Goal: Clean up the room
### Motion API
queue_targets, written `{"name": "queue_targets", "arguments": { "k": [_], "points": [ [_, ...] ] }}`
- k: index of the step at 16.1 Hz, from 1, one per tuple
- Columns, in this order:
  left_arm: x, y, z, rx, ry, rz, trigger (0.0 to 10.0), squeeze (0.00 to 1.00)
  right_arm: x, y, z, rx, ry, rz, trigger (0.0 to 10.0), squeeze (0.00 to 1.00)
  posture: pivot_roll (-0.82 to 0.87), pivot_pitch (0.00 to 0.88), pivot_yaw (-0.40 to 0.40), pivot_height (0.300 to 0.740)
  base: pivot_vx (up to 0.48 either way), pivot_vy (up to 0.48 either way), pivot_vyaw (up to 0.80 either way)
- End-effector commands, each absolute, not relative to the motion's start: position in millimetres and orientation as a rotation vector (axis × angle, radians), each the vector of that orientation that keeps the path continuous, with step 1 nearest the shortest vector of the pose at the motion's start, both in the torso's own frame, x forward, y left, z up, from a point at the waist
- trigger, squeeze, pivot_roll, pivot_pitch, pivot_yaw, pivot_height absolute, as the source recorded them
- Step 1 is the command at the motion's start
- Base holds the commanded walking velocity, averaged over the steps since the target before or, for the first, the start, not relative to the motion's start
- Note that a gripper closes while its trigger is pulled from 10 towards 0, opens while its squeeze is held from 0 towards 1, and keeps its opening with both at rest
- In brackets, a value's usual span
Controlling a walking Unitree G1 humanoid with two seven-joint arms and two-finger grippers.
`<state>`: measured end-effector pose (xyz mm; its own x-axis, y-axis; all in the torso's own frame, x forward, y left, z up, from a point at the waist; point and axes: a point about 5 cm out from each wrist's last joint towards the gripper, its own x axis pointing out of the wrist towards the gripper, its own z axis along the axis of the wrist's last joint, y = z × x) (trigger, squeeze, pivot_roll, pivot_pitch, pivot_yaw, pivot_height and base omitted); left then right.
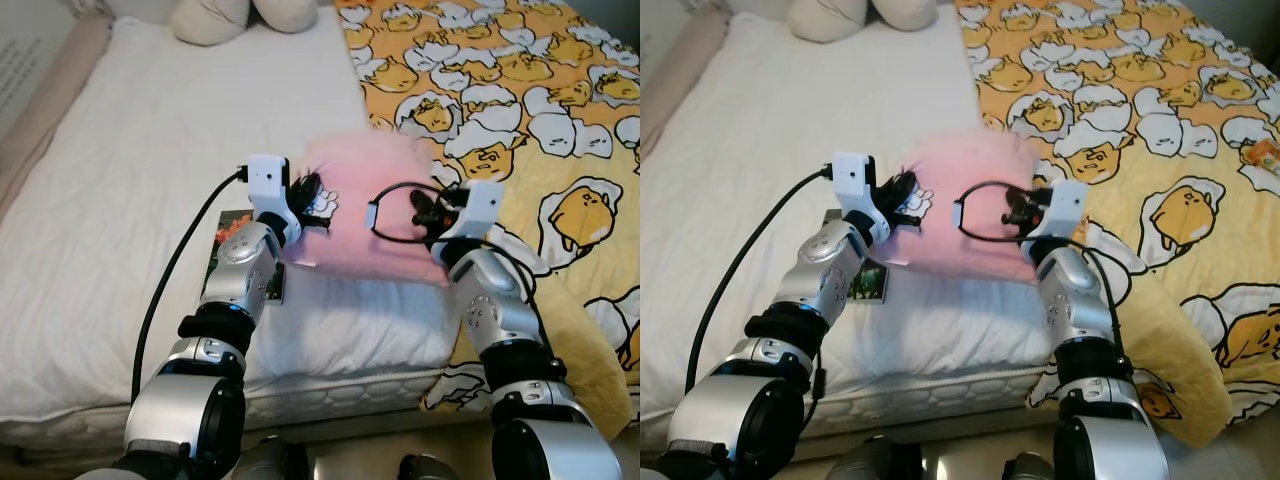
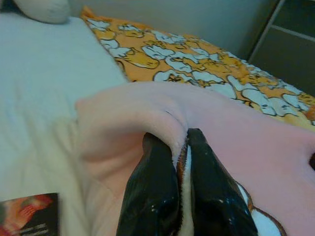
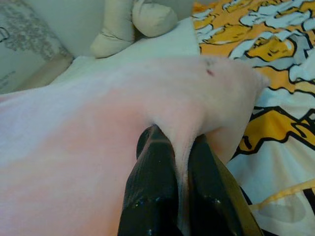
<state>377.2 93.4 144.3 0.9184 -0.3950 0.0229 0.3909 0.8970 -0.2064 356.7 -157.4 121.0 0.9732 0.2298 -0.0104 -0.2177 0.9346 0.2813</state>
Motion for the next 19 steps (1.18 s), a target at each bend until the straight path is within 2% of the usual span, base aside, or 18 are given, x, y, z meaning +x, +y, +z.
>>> {"name": "queue_targets", "arguments": {
  "k": [1,3,4,5,19],
  "points": [
    [380.2,108.4,157.0,-0.185,-0.054,-0.341,10.0,0.0,355.7,-168.7,122.4,0.236,0.04,0.202,0.0,0.0,-0.19,0.0,0.102,0.74,0.0,0.0,0.43],
    [380.4,108.4,159.1,-0.175,-0.069,-0.323,10.0,0.0,354.9,-168.7,122.1,0.212,0.045,0.202,0.0,0.0,-0.19,0.0,0.102,0.74,0.0,0.24,0.0],
    [380.4,107.4,159.7,-0.155,-0.072,-0.324,10.0,0.0,354.8,-168.5,122.4,0.209,0.044,0.202,2.5,0.0,-0.19,0.0,0.102,0.74,0.0,0.48,0.0],
    [381.1,106.5,161.0,-0.149,-0.076,-0.303,10.0,0.0,355.6,-168.5,123.2,0.213,0.044,0.191,10.0,0.0,-0.19,0.0,0.102,0.74,0.0,0.48,0.0],
    [382.1,105.0,158.0,-0.156,-0.071,-0.209,10.0,0.0,358.9,-162.8,124.9,0.128,0.052,0.244,10.0,0.0,-0.18,0.0,0.092,0.74,0.0,0.48,0.47]
  ]
}}
